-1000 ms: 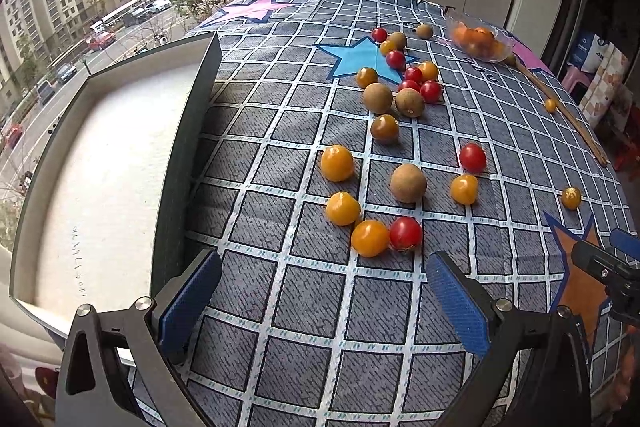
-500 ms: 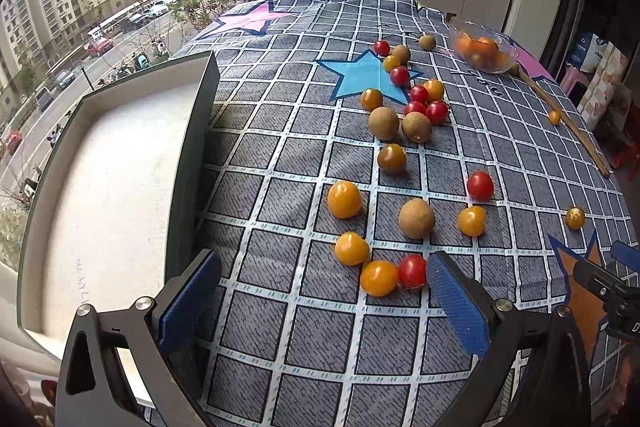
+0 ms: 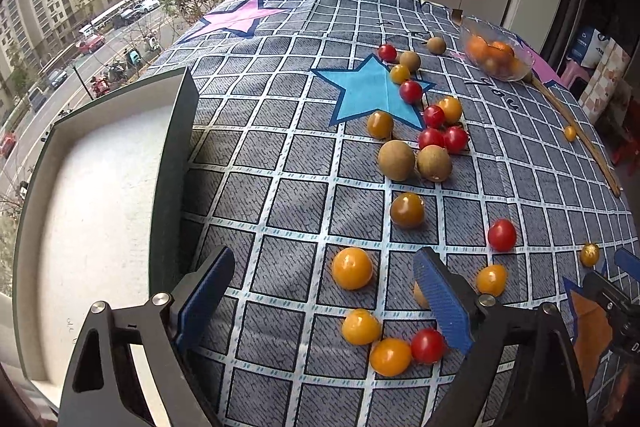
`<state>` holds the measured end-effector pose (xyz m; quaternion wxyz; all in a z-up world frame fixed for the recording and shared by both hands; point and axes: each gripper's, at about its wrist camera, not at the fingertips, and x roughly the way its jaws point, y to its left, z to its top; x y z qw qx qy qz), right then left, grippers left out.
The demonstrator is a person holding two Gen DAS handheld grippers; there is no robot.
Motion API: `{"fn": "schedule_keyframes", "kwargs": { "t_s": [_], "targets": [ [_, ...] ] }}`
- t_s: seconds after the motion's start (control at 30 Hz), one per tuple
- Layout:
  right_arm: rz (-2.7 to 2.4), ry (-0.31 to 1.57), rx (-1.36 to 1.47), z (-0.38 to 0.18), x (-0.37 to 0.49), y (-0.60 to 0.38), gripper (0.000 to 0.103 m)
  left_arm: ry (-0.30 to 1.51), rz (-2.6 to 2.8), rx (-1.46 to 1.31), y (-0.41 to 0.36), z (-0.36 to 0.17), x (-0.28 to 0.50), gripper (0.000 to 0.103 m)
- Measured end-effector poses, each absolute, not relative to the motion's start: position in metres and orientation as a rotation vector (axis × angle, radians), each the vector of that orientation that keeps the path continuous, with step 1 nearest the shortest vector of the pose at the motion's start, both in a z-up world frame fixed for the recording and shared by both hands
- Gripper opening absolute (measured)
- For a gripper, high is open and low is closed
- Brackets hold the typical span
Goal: Organize fruits
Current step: 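Grasp a yellow tomato with the right tool while the left tool grasps an orange tomato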
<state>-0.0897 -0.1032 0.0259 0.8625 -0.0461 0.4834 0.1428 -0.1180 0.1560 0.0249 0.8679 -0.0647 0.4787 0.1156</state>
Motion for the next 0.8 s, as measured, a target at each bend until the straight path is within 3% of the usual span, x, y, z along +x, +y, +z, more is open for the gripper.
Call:
{"fn": "schedule_keyframes", "kwargs": {
  "t_s": [0.07,0.17,0.27,0.3,0.33,0.37,0.4,0.47,0.8],
  "targets": [
    [0.299,1.029,-0.092,0.02,-0.084,-0.102,0.091,1.029,0.235,-0.132,0.155,0.019,-0.114,0.078],
    [0.302,1.053,-0.093,0.013,-0.079,-0.099,0.082,1.065,0.226,-0.145,0.155,0.011,-0.111,0.074],
    [0.291,1.038,-0.136,0.013,-0.081,-0.093,0.073,1.057,0.219,-0.131,0.153,0.009,-0.112,0.062],
    [0.289,1.033,-0.147,0.014,-0.082,-0.092,0.067,1.055,0.214,-0.127,0.152,0.01,-0.112,0.057],
    [0.29,1.024,-0.162,0.014,-0.083,-0.09,0.062,1.053,0.207,-0.121,0.15,0.01,-0.112,0.044],
    [0.299,1.019,-0.163,0.016,-0.083,-0.09,0.049,1.054,0.197,-0.121,0.149,0.011,-0.111,0.03],
    [0.305,1.018,-0.161,0.017,-0.083,-0.089,0.032,1.055,0.185,-0.125,0.149,0.012,-0.111,0.024],
    [0.317,1.026,-0.146,0.018,-0.083,-0.09,0.024,1.055,0.184,-0.123,0.147,0.012,-0.111,0.023],
    [0.445,1.05,-0.029,0.039,-0.098,-0.09,0.024,0.984,0.142,-0.129,0.147,0.045,-0.139,0.023]
  ]
}}
